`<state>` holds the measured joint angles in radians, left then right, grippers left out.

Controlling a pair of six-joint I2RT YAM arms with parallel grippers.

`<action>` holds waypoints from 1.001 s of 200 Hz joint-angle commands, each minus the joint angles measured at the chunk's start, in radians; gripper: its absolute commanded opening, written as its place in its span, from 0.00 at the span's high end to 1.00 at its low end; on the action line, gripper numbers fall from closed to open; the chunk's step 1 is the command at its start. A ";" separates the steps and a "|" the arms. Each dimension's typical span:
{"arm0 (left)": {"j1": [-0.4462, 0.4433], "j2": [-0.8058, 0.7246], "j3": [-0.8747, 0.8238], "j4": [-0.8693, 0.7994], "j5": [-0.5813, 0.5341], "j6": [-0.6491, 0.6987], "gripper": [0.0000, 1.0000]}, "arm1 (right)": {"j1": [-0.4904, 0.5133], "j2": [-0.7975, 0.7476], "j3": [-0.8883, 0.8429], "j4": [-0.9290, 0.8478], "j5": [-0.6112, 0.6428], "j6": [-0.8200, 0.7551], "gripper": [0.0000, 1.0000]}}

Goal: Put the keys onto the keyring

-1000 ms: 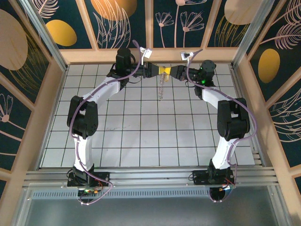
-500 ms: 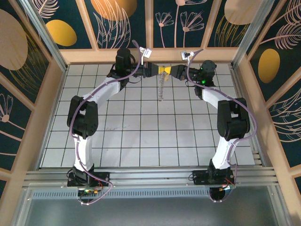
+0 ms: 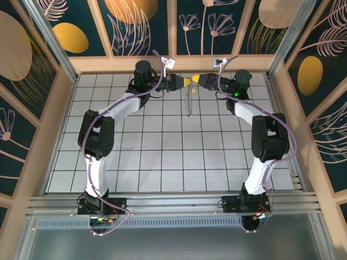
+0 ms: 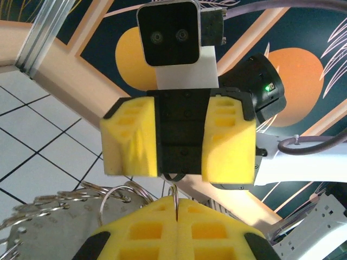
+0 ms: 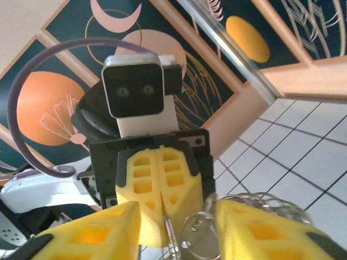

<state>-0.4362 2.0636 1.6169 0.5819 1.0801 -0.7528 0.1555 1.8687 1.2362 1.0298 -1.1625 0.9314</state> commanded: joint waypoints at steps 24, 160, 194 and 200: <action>-0.006 -0.066 0.001 0.119 -0.005 -0.039 1.00 | -0.078 -0.128 -0.108 0.100 0.068 0.027 0.53; -0.007 -0.083 0.024 0.134 0.055 -0.070 1.00 | 0.025 -0.330 -0.175 -0.525 0.203 -0.602 0.50; -0.009 -0.084 0.029 0.130 0.069 -0.073 1.00 | 0.041 -0.305 -0.138 -0.540 0.192 -0.629 0.50; -0.009 -0.082 0.030 0.130 0.070 -0.074 1.00 | 0.044 -0.302 -0.132 -0.541 0.189 -0.632 0.50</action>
<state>-0.4397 2.0296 1.6165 0.6537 1.1202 -0.8169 0.1810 1.5482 1.0512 0.5045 -0.9657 0.3569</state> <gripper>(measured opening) 0.050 0.503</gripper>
